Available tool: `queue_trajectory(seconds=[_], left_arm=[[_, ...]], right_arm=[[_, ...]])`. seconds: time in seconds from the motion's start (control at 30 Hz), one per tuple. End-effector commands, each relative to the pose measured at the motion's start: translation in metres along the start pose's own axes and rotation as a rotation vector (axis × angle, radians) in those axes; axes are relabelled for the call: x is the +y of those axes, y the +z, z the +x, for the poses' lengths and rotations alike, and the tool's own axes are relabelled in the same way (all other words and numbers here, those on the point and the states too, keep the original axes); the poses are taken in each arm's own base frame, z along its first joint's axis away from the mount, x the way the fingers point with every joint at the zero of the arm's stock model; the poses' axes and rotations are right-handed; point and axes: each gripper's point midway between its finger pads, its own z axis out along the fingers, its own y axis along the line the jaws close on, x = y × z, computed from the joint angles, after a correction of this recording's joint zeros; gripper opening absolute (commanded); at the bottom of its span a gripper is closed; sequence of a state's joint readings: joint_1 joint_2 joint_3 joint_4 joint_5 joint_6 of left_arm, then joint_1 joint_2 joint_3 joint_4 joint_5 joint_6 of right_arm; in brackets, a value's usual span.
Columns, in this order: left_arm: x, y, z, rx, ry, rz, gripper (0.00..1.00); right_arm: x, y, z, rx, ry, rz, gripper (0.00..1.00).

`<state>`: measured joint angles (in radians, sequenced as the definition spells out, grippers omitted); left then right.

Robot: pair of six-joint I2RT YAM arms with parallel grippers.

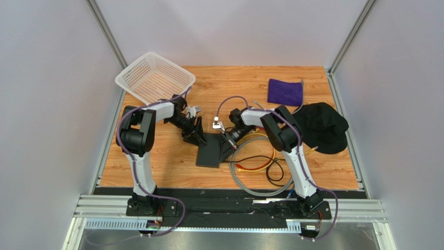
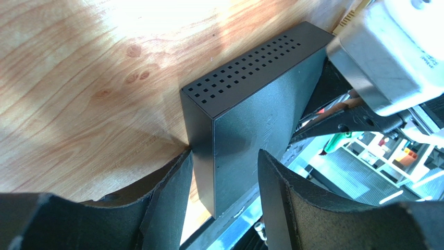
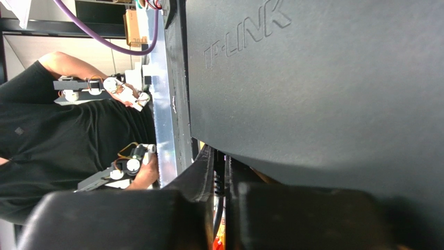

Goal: Pull the plug from the switch port

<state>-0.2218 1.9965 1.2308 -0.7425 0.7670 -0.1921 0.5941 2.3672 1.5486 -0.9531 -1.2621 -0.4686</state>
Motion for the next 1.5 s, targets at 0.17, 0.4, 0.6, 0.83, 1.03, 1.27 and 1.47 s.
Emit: queue_trajectory(seconds=[0.17,0.4,0.6,0.83,1.03,1.27,1.47], left_arm=[[0.006,-0.019,-0.014,-0.102,0.104,-0.053,0.59],[-0.027,-0.053,-0.008,-0.232,0.223,-0.013,0.60],[-0.052,-0.038,0.005,-0.189,0.254,0.107,0.37],[-0.029,-0.017,0.003,-0.140,0.164,0.040,0.14],[0.007,0.000,0.004,-0.087,0.035,-0.086,0.00],[0.031,0.010,0.002,-0.052,-0.004,-0.165,0.00],[0.033,0.012,-0.001,-0.051,0.004,-0.167,0.00]], right_arm=[[-0.054,0.002,0.004,0.059,0.013,0.178,0.00],[-0.065,-0.009,0.003,0.112,0.040,0.302,0.00],[-0.082,-0.017,-0.001,0.199,0.073,0.364,0.00],[-0.087,-0.019,-0.012,0.206,0.068,0.372,0.00],[-0.088,-0.017,-0.010,0.203,0.088,0.360,0.00],[-0.084,-0.016,0.012,0.229,0.132,0.344,0.00],[-0.057,-0.023,0.024,0.214,0.122,0.241,0.00]])
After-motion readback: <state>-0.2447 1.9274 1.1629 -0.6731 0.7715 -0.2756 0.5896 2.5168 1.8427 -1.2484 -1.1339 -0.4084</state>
